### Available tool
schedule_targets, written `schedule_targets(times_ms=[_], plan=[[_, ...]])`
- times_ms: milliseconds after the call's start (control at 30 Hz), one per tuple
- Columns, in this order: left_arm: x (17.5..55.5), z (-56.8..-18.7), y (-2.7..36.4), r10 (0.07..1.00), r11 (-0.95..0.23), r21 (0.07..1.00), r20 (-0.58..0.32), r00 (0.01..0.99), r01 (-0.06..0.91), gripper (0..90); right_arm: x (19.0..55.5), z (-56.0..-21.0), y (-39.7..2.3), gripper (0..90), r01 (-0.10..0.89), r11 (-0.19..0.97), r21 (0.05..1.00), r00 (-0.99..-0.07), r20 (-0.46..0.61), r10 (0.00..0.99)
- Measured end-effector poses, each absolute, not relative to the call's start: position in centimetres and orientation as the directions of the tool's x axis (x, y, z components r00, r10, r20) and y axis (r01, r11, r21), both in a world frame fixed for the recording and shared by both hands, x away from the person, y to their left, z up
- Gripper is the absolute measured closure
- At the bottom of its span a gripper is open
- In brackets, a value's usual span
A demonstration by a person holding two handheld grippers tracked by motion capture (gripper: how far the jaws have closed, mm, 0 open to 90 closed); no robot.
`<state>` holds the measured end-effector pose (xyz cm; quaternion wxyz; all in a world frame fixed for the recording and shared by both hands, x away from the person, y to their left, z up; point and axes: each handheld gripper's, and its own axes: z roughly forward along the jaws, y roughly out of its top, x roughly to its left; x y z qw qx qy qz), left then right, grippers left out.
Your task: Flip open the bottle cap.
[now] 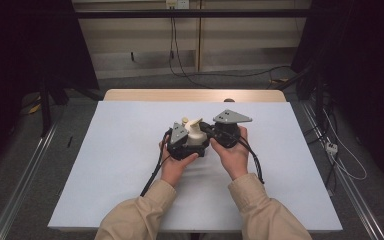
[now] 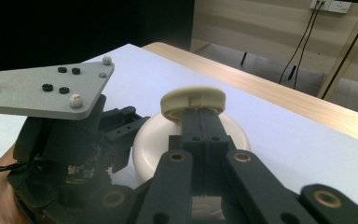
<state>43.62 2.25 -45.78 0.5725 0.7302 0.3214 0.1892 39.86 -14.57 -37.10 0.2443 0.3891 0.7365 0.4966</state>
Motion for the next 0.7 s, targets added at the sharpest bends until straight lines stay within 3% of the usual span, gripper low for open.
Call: schedule_targets(times_ms=[700], plan=[[43.60,-45.78,2.24,0.687,-0.136,0.958,-0.093,0.721,0.254,6.2,40.18,-36.91,-14.18,90.0,0.324,0.211,0.922,-0.579,0.017,0.815]])
